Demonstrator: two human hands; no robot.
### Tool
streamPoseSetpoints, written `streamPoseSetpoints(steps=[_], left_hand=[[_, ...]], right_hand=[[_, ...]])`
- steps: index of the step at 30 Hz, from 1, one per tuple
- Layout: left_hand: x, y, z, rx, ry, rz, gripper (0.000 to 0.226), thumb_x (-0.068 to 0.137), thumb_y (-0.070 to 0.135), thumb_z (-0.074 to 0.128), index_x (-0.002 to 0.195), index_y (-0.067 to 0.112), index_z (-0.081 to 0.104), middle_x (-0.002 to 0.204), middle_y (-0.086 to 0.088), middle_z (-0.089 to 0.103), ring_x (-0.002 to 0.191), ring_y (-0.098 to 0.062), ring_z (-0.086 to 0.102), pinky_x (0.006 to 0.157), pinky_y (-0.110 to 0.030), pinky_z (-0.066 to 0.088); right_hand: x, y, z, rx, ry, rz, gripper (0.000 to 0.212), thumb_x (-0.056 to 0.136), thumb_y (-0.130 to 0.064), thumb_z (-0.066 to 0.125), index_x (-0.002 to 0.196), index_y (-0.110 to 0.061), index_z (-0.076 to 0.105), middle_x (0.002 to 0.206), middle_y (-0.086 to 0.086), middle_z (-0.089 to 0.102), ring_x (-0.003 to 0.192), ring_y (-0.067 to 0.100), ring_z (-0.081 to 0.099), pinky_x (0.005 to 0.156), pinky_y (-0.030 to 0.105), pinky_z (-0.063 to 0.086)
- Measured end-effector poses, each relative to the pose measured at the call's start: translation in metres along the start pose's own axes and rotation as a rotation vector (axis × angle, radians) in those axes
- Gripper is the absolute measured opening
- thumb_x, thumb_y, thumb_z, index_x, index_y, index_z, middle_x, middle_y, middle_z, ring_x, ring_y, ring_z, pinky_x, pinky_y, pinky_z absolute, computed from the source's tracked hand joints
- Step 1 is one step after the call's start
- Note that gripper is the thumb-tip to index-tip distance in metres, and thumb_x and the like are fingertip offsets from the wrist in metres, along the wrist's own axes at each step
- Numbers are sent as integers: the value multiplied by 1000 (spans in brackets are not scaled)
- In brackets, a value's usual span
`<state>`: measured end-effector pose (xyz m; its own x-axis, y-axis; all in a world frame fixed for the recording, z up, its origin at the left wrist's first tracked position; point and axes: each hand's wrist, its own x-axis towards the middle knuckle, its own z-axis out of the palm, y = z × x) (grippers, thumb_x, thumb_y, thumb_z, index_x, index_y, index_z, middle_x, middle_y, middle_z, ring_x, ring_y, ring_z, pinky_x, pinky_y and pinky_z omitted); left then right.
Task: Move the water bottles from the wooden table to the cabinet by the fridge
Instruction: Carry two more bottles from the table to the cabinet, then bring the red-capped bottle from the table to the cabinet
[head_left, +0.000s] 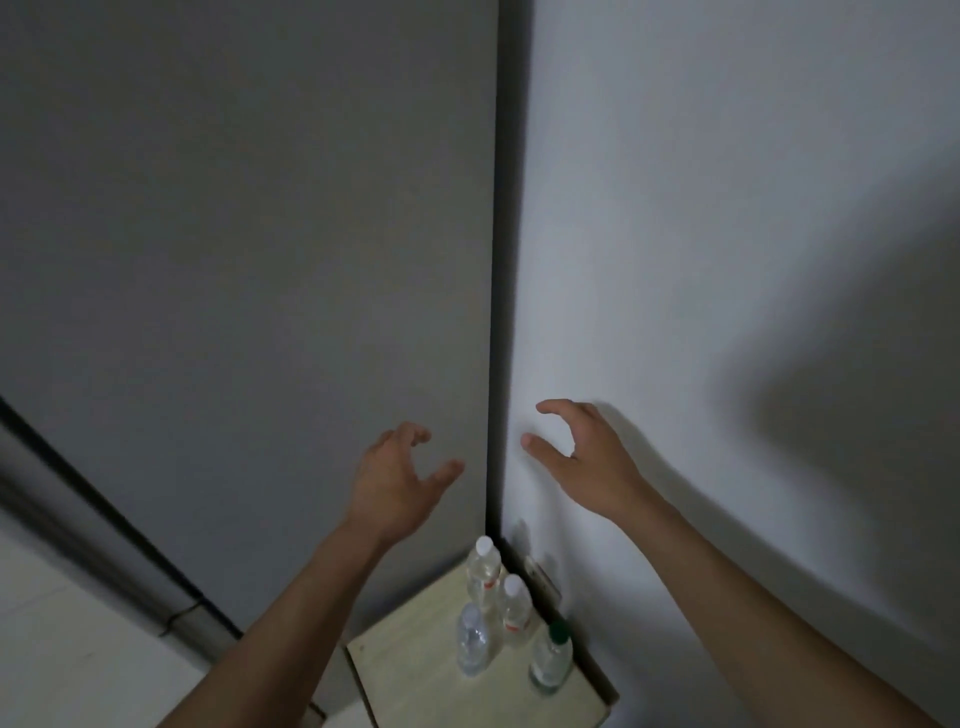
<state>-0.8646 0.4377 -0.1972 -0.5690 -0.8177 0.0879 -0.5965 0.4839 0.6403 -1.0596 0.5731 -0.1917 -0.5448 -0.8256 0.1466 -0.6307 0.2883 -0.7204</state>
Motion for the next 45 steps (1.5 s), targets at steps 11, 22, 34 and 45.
streamPoseSetpoints(steps=[11,22,34,45], left_hand=[[7,-5,-63,-117,124,78,54,85,43,74,124,9,59,128,-10,62,113,-26,60,96,-34,48],[-19,-48,-61,-22,84,-11,61,85,50,69,132,14,54,132,-8,60,123,-27,55,103,-35,43],[-111,-93,-114,129,168,-364,56,87,54,66,130,20,54,132,-3,60,115,-21,59,94,-29,46],[-279,-150,-221,289,436,-702,59,89,58,61,135,23,48,129,2,56,98,-14,56,88,-31,48]], right_hand=[[-1,-81,-26,-171,20,-154,46,92,-48,61,133,-32,52,138,-11,49,131,10,44,110,32,36],[-10,-86,0,-154,-74,-143,50,92,-50,59,136,-29,50,138,-9,49,125,11,48,102,30,43],[2,-141,112,-108,-402,-509,78,78,-73,36,137,-25,51,134,-2,53,128,18,47,107,40,40],[-82,-255,215,45,-763,-722,53,92,-54,56,138,-29,48,139,-5,47,130,14,45,108,34,39]])
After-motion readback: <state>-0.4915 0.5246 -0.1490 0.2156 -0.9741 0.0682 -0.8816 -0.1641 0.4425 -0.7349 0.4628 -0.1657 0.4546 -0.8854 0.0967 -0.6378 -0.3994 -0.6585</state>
